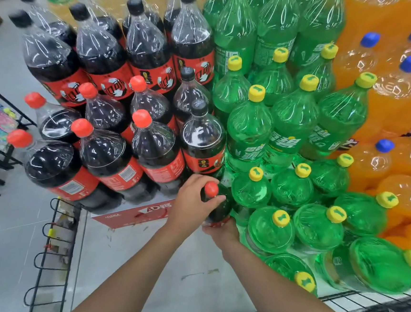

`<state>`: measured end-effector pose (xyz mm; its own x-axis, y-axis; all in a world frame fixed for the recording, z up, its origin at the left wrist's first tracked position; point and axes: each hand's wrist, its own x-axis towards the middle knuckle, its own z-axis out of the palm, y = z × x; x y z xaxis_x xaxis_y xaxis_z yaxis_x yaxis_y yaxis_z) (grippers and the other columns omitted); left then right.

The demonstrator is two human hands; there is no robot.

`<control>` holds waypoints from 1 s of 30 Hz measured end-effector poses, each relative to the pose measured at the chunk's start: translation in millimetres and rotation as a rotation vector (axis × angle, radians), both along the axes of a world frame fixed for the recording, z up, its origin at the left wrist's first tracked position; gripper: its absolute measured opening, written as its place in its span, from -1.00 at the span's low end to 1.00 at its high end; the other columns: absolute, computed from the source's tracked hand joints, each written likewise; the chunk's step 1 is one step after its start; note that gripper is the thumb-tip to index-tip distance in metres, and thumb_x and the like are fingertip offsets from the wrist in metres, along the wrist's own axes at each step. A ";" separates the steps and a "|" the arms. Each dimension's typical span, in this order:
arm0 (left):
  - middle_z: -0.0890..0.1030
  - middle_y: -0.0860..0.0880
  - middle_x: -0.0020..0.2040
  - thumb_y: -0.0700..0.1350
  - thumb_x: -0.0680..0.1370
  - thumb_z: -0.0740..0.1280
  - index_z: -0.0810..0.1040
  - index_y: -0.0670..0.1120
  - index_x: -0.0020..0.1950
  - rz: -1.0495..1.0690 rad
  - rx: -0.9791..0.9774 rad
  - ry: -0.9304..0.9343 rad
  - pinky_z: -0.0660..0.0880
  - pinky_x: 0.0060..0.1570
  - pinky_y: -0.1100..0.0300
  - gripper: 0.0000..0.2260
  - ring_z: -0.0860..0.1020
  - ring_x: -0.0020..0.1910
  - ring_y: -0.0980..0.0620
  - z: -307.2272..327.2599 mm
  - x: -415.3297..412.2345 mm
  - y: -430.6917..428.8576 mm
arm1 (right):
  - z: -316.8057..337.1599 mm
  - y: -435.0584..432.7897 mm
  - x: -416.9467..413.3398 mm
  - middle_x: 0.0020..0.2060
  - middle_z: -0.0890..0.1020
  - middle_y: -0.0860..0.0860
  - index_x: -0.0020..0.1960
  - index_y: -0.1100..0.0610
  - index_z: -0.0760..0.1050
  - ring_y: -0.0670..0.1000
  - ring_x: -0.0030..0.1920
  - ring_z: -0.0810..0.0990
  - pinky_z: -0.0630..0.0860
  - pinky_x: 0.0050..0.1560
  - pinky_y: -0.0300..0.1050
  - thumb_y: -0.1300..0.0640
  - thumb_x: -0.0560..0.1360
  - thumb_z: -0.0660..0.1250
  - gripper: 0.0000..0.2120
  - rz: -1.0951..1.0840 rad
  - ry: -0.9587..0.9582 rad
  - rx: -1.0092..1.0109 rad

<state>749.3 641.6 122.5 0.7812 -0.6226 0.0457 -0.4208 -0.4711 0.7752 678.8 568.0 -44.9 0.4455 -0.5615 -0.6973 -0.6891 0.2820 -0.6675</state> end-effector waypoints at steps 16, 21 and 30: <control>0.45 0.07 0.46 -0.04 0.54 0.52 0.49 0.01 0.46 -0.106 0.038 -0.148 0.30 0.45 0.21 -0.49 0.40 0.43 0.12 46.9 -21.0 41.7 | 73.1 6.6 -25.1 0.10 0.66 0.01 0.26 0.09 0.53 0.05 0.09 0.66 0.58 0.06 -0.13 -0.14 0.23 0.60 -0.32 0.187 -0.032 -0.185; 0.43 -0.02 0.52 -0.02 0.50 0.56 0.47 -0.04 0.48 -0.146 -0.010 -0.251 0.27 0.54 0.02 -0.42 0.36 0.51 0.00 64.2 -36.1 85.4 | 141.5 41.4 -55.5 0.14 0.64 0.12 0.31 0.04 0.53 0.19 0.21 0.58 0.46 0.20 -0.03 -0.33 0.41 0.30 -0.38 0.336 0.080 -0.654; 0.43 -0.04 0.52 0.29 0.45 0.35 0.47 0.01 0.49 -0.325 -0.097 -0.386 0.27 0.55 -0.09 -0.33 0.33 0.55 -0.07 108.8 -94.6 129.2 | 278.6 76.0 -195.4 0.58 0.27 0.12 0.61 0.18 0.17 0.14 0.60 0.16 0.13 0.60 0.04 -0.25 0.57 0.31 -0.20 0.228 0.064 -1.227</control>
